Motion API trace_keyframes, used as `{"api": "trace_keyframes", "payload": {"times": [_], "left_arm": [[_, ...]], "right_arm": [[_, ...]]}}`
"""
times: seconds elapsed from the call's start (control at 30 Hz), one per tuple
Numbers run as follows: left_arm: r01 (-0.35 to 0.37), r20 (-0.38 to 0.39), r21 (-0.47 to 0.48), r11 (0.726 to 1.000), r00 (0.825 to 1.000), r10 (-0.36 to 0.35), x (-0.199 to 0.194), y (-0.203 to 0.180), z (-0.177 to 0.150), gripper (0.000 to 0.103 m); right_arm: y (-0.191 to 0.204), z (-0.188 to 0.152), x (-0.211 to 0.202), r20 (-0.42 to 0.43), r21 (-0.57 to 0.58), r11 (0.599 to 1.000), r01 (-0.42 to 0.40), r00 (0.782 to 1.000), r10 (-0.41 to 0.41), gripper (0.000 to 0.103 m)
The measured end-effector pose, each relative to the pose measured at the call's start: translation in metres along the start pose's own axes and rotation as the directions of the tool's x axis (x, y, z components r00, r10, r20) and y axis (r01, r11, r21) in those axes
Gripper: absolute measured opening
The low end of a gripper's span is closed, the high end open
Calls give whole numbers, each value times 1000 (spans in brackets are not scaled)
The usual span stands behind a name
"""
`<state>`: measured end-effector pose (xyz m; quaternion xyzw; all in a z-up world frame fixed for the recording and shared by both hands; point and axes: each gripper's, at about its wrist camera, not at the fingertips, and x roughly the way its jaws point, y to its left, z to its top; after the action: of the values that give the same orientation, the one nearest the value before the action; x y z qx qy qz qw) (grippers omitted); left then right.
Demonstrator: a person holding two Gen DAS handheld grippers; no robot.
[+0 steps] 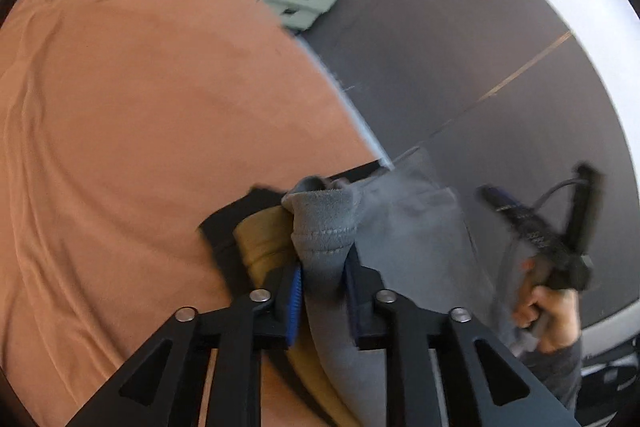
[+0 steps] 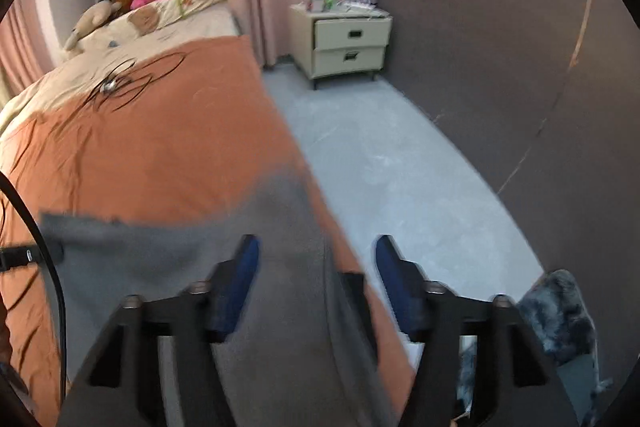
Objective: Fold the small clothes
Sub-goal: 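Lower the grey shirt onto the stack and open both grippers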
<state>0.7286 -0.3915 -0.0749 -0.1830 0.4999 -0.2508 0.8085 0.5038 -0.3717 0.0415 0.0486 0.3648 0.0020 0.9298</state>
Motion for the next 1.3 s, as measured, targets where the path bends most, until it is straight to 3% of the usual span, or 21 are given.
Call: {"api": "trace_keyframes", "payload": {"times": [0.13, 0.2, 0.27, 0.3, 0.37, 0.47, 0.67, 0.8, 1.0, 1.13, 1.3], "left_arm": [[-50, 35, 11, 999, 998, 50, -12, 2, -6, 38], [-110, 84, -25, 994, 990, 111, -21, 0, -5, 41], [-124, 117, -11, 992, 985, 124, -31, -6, -6, 41], [-112, 131, -3, 994, 985, 112, -37, -10, -7, 41], [-80, 149, 24, 996, 986, 76, -39, -17, -6, 41], [-45, 134, 73, 996, 990, 35, -31, -28, -3, 40], [-17, 88, 131, 991, 996, 6, 0, -33, 2, 36], [-78, 63, 125, 989, 996, 71, 24, -19, 6, 28], [-123, 30, 101, 987, 992, 121, 54, 2, 11, 8], [-131, 24, 77, 988, 991, 129, 47, 2, 13, 6], [-118, 50, 101, 988, 992, 114, 22, -15, 3, 7]], "right_arm": [[-9, 7, -23, 11, 4, 997, -73, 997, 73, 62], [-10, 2, -30, -11, -13, 996, -85, 996, 85, 62], [-10, 0, -35, -31, -49, 995, -92, 995, 91, 61], [-9, -2, -34, -42, -65, 993, -98, 995, 95, 58], [-12, -9, -29, -87, -69, 991, -115, 990, 108, 38], [-20, -3, -12, -146, -46, 992, -118, 983, 110, 24], [-29, 22, 30, -220, 2, 995, -97, 971, 95, 24], [-33, 33, 51, -242, 5, 999, -49, 969, 49, 24], [-39, 48, 84, -281, 14, 1000, -2, 960, 6, 24], [-40, 59, 75, -237, 29, 999, 38, 971, -30, 24], [-53, 56, 31, -182, 45, 998, -33, 983, 41, 24]]}}
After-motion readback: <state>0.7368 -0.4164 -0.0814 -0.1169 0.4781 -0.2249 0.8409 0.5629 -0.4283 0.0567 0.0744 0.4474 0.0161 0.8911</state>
